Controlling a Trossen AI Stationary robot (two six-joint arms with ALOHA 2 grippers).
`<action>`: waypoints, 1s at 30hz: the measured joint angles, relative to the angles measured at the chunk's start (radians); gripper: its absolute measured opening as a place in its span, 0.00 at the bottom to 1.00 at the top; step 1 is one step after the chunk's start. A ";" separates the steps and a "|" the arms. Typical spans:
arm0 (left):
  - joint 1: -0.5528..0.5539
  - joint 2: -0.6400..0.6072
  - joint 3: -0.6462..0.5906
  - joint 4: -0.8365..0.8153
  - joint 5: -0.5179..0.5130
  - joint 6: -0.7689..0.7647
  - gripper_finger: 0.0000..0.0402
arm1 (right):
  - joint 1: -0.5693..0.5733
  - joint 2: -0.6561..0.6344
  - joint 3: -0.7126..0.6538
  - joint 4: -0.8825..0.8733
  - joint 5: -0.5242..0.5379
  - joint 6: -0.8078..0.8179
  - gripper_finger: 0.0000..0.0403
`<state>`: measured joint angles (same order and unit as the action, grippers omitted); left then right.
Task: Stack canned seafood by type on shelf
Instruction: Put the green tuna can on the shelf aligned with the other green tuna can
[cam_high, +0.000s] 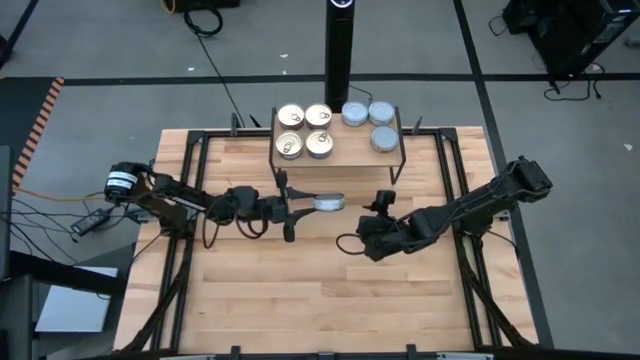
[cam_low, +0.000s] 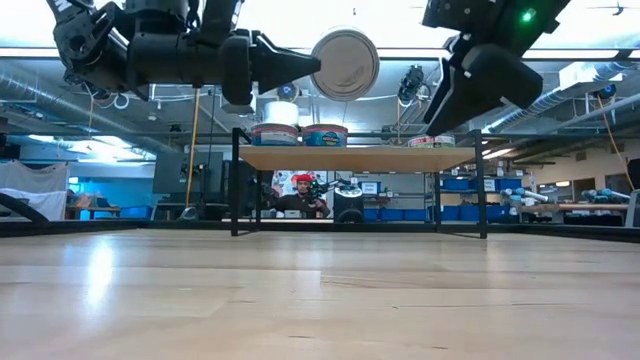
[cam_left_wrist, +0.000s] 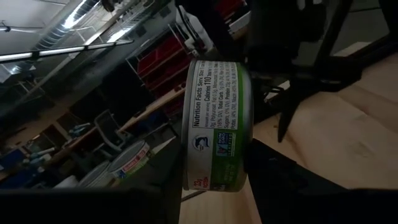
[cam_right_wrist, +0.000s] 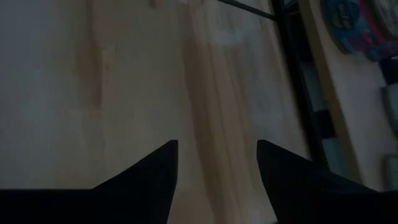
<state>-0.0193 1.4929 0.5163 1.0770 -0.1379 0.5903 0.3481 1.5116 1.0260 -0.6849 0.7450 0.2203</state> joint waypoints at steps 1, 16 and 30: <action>0.000 0.000 0.000 0.003 0.000 0.000 0.37 | 0.000 0.000 -0.004 0.014 -0.011 -0.002 0.57; 0.000 0.000 0.001 0.013 0.001 -0.020 0.37 | 0.049 -0.053 -0.006 0.019 -0.016 0.033 0.58; 0.000 0.000 0.001 0.022 0.008 -0.038 0.37 | 0.052 -0.111 -0.005 0.083 -0.005 -0.011 0.59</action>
<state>-0.0193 1.4933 0.5175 1.0990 -0.1299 0.5524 0.4000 1.4006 1.0206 -0.6022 0.7396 0.2091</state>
